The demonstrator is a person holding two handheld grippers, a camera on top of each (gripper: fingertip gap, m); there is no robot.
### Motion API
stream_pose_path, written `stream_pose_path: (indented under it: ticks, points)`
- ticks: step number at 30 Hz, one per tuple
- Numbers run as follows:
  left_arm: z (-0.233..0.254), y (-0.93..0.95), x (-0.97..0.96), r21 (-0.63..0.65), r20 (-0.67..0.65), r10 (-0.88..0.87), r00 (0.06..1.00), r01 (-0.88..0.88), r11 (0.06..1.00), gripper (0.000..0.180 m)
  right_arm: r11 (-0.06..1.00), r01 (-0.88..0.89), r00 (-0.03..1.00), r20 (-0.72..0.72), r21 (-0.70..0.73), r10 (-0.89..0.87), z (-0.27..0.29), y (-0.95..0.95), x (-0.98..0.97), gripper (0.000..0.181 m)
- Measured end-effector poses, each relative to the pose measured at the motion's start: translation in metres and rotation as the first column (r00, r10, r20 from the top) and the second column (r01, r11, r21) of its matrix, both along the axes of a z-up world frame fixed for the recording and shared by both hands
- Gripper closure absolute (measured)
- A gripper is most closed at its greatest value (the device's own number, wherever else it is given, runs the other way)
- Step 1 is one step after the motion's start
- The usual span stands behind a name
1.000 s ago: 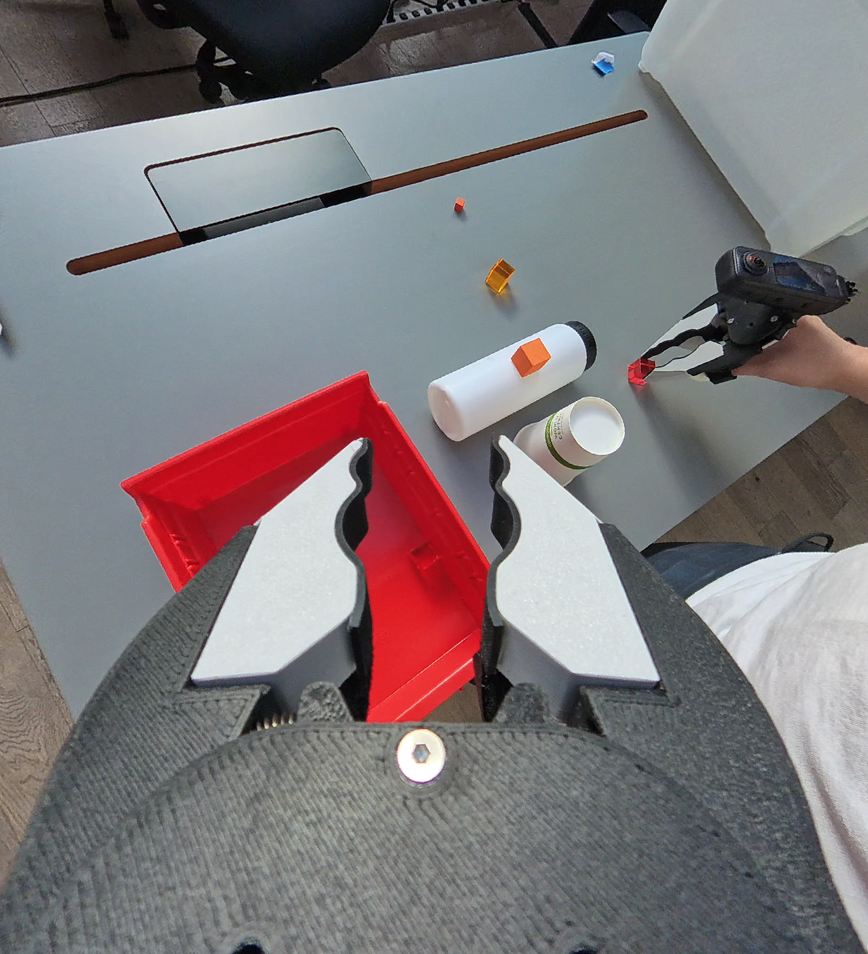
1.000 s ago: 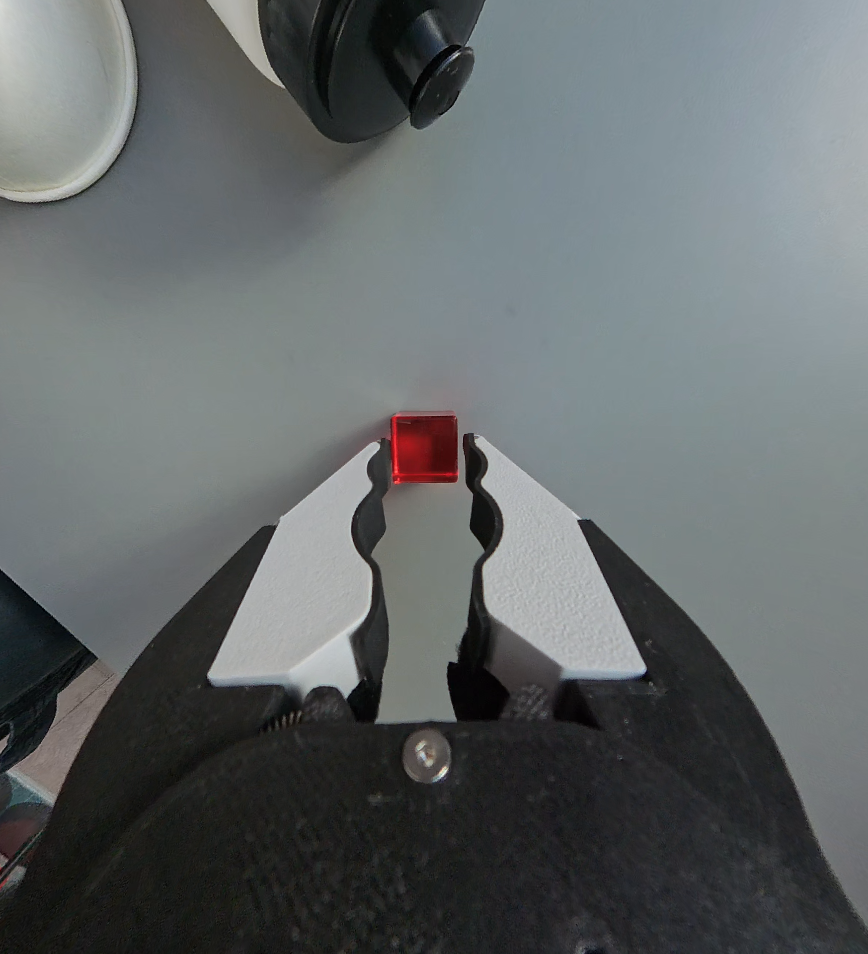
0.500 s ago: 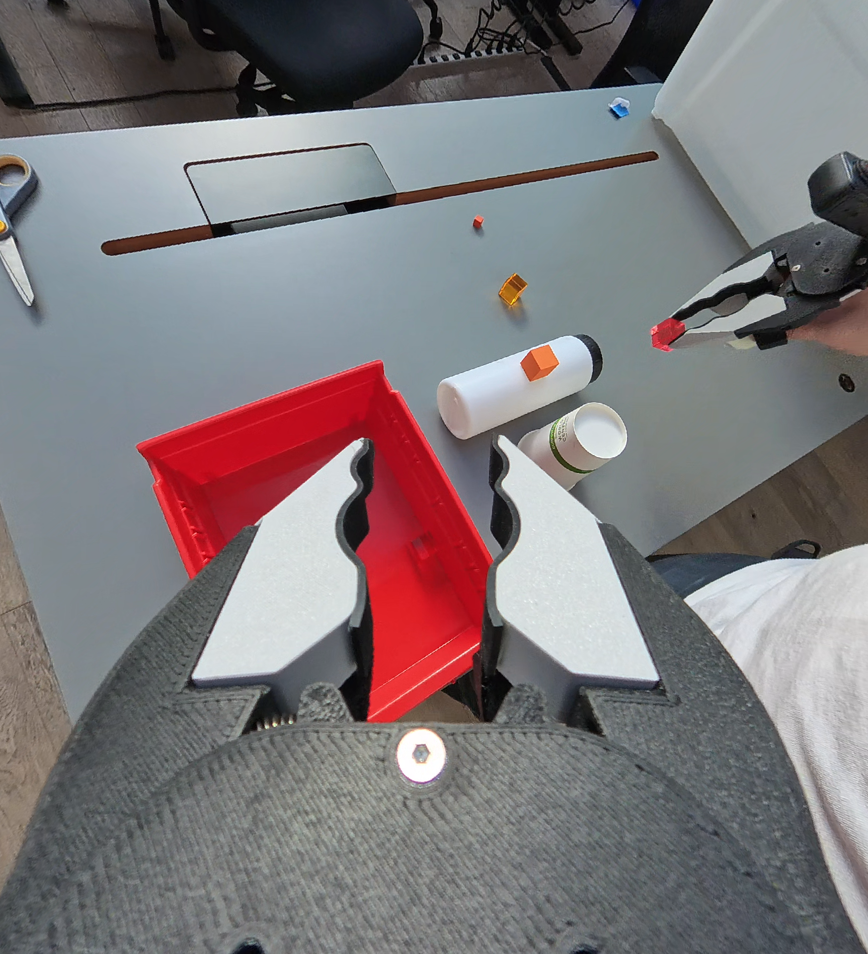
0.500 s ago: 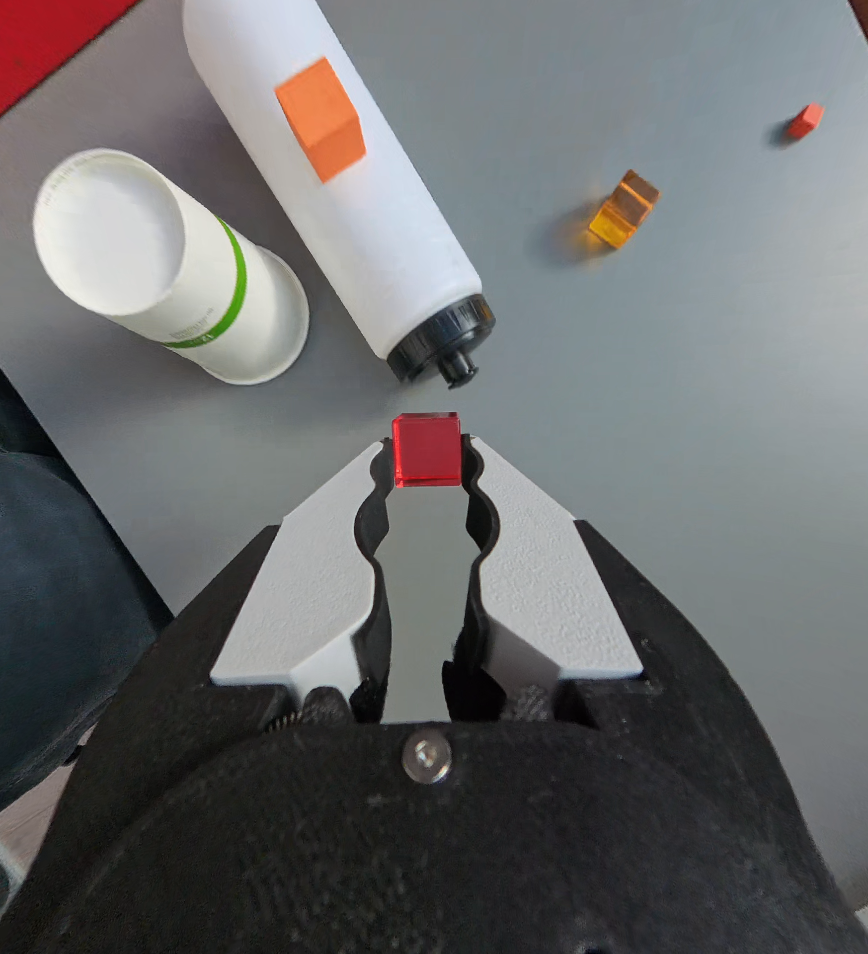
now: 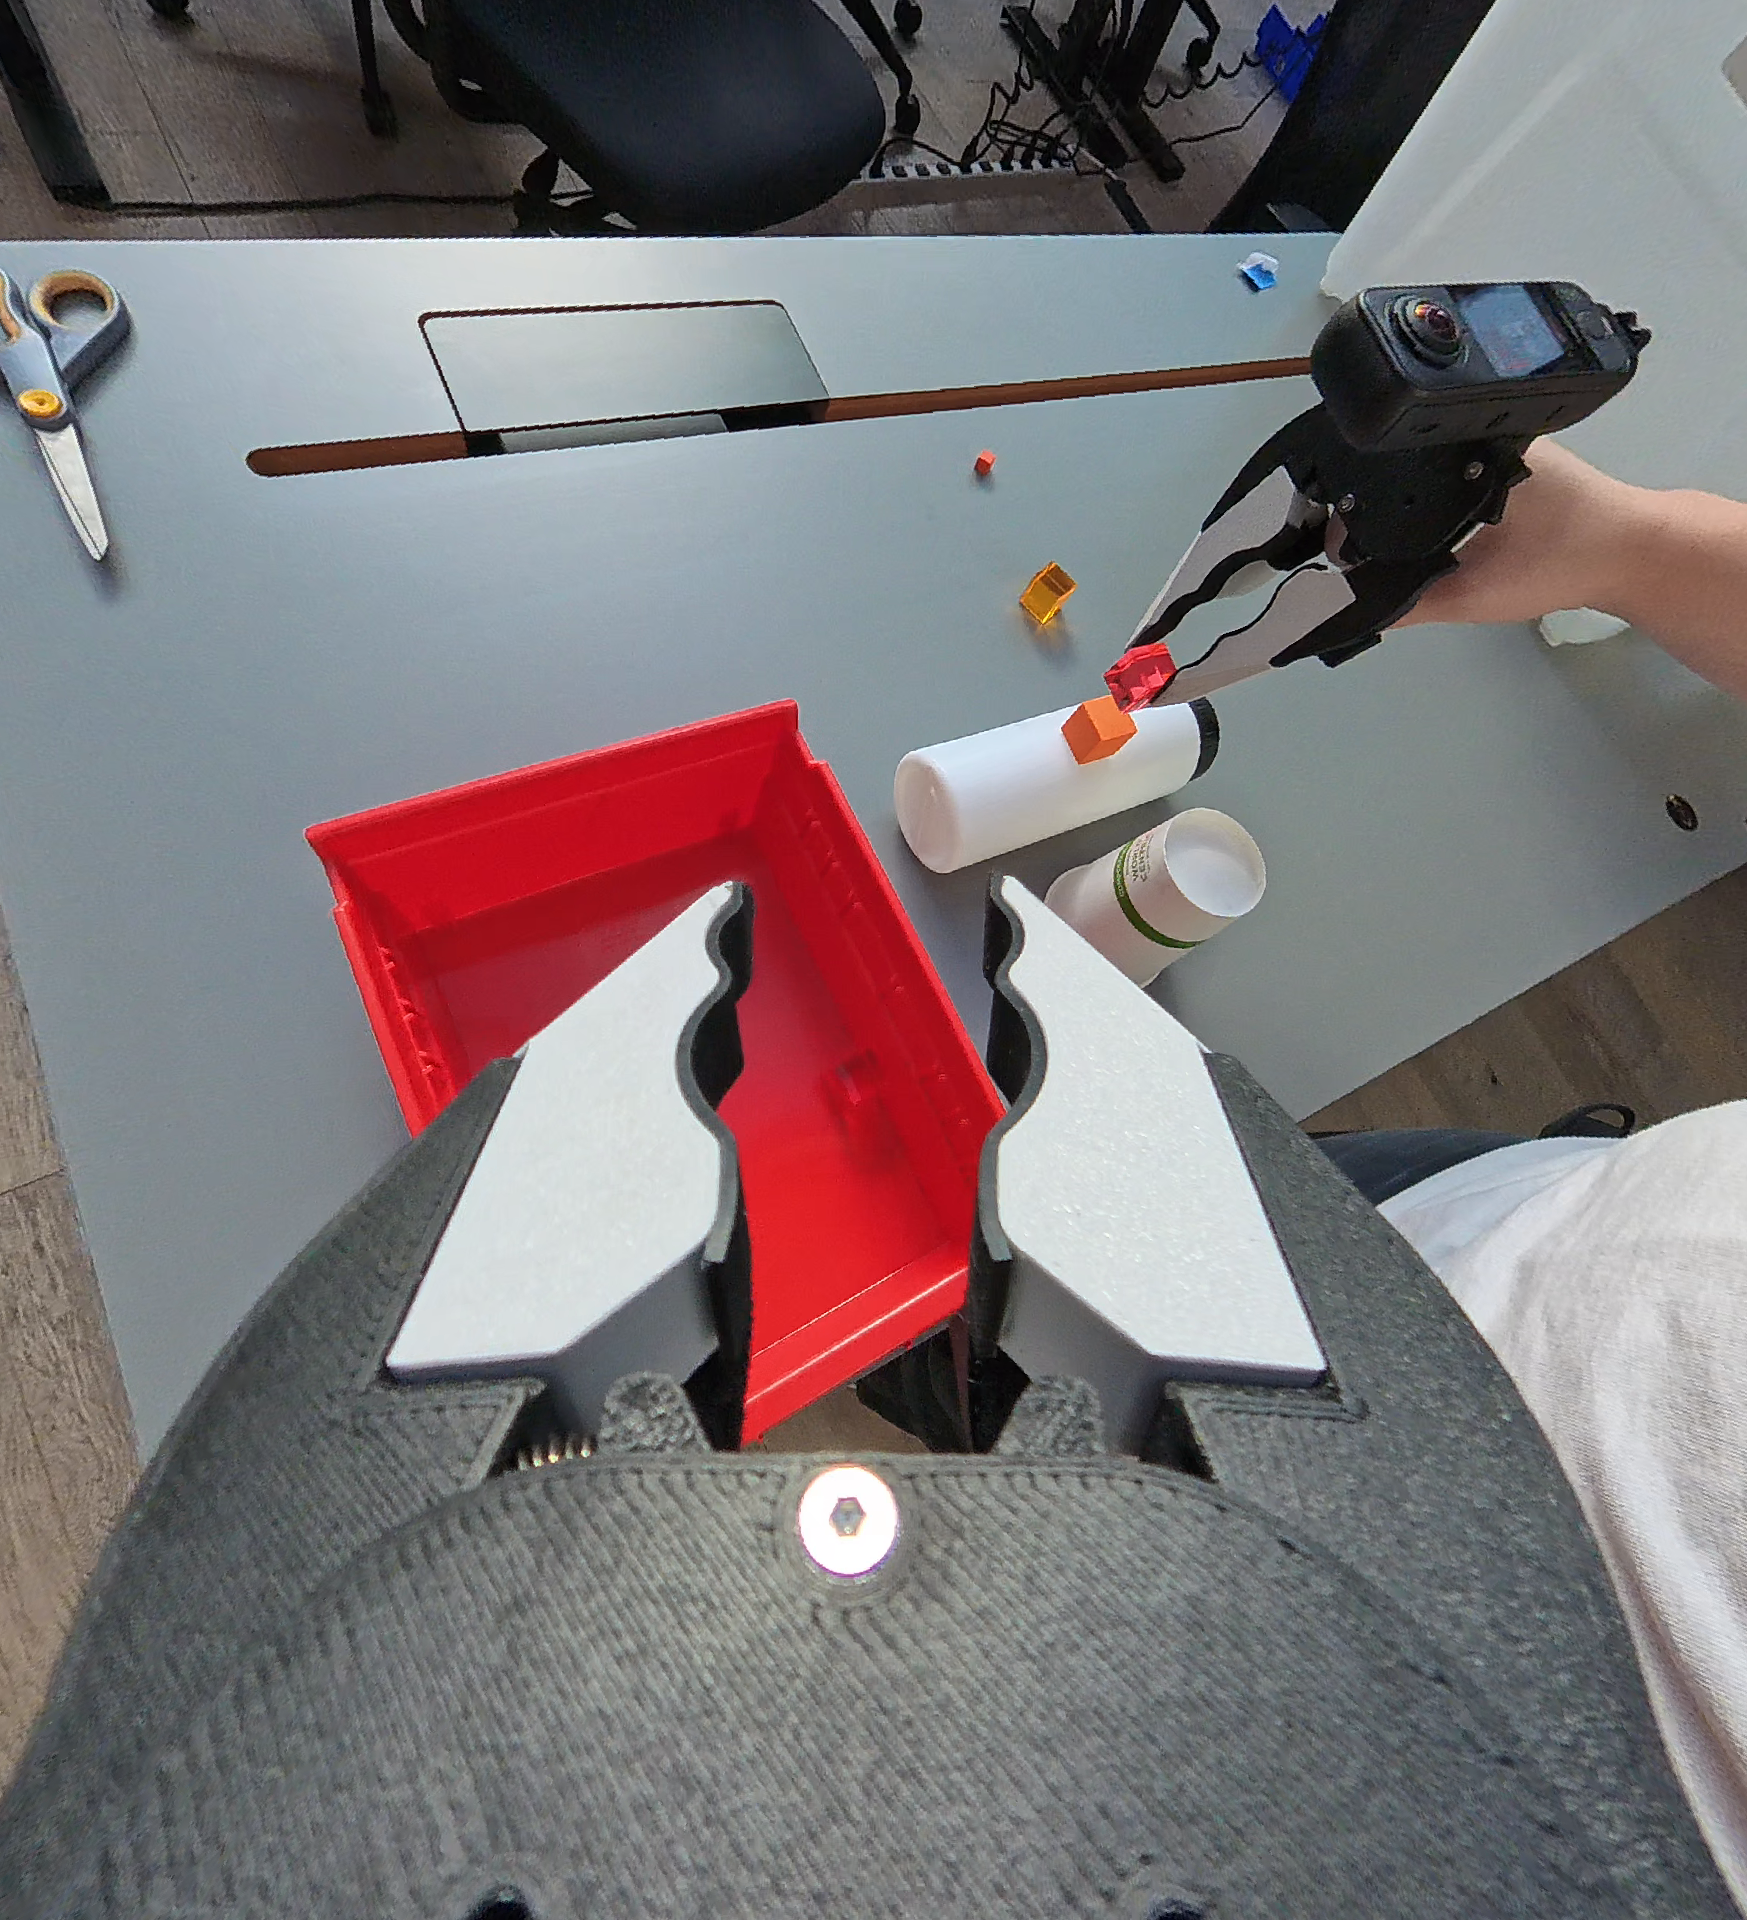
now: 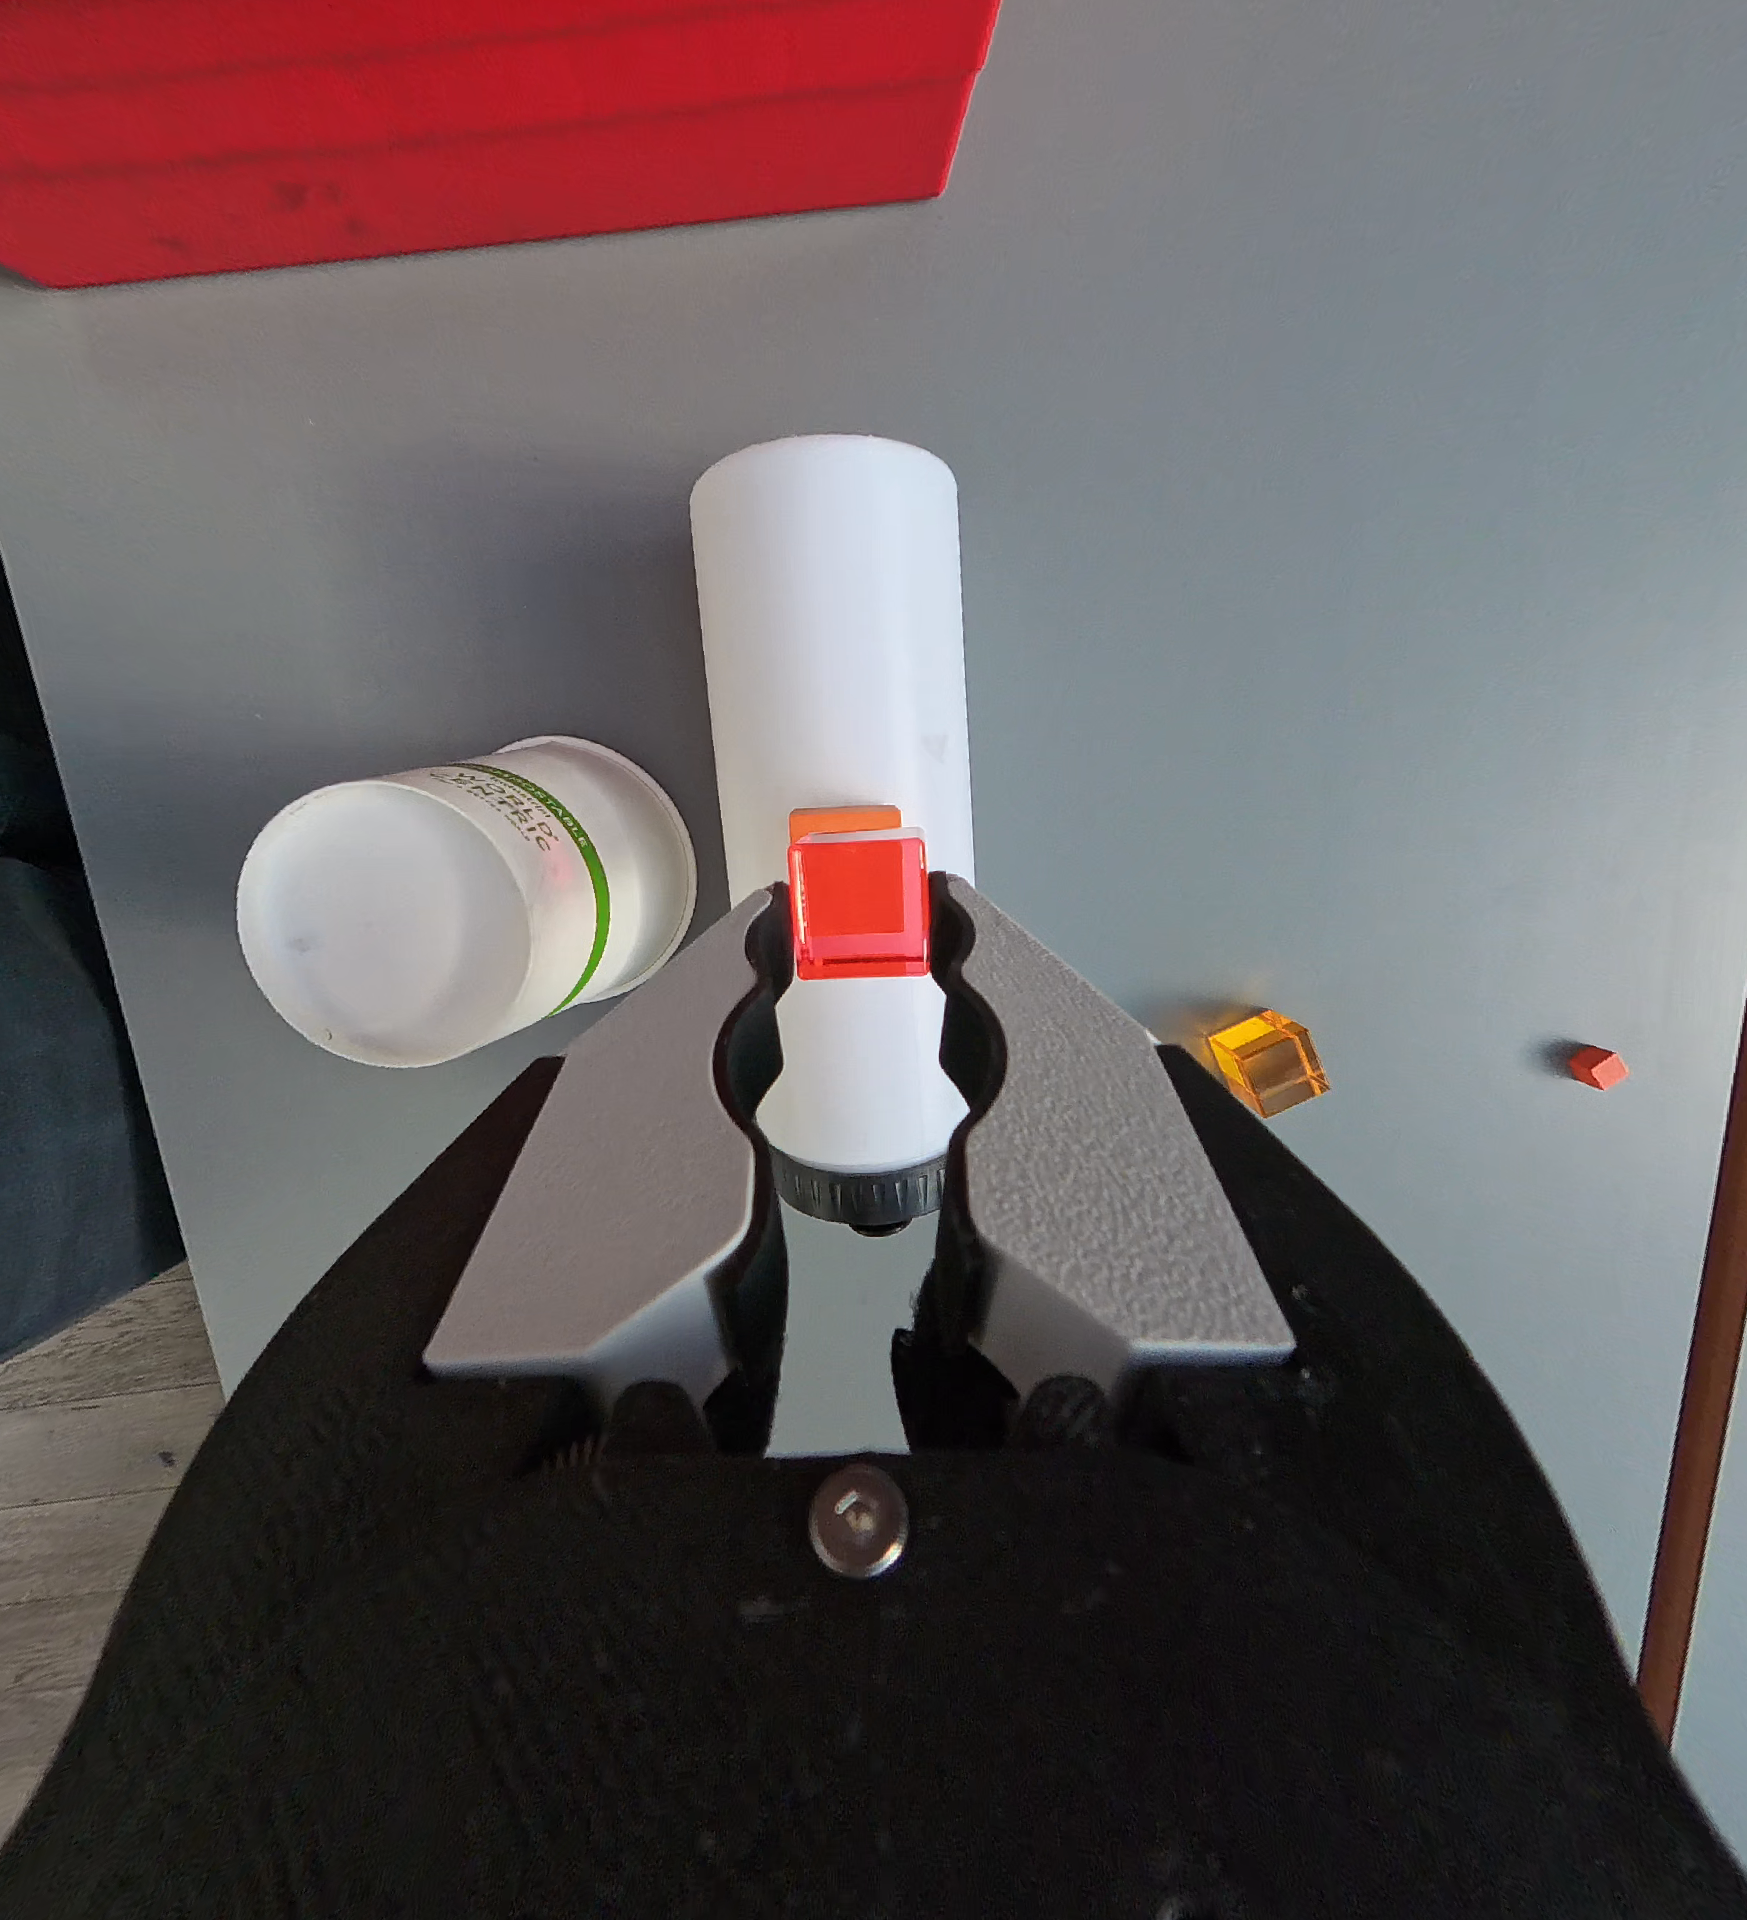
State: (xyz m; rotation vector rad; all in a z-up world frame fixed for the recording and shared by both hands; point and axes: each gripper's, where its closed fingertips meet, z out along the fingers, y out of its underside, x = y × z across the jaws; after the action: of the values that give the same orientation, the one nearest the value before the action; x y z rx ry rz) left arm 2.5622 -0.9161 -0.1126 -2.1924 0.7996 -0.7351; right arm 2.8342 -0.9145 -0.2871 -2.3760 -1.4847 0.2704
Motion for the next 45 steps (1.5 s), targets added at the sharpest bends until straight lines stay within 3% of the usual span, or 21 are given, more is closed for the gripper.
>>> stream_pose_path:
  ticks: [45]
  points:
    - [-0.004, 0.002, 0.001, -0.015, 0.003, -0.010, 1.000, 0.010, 1.000, 0.136, 0.999, 0.010, 1.000, -0.003, -0.041, -0.010, -0.015, -0.002, -0.004, 0.154]
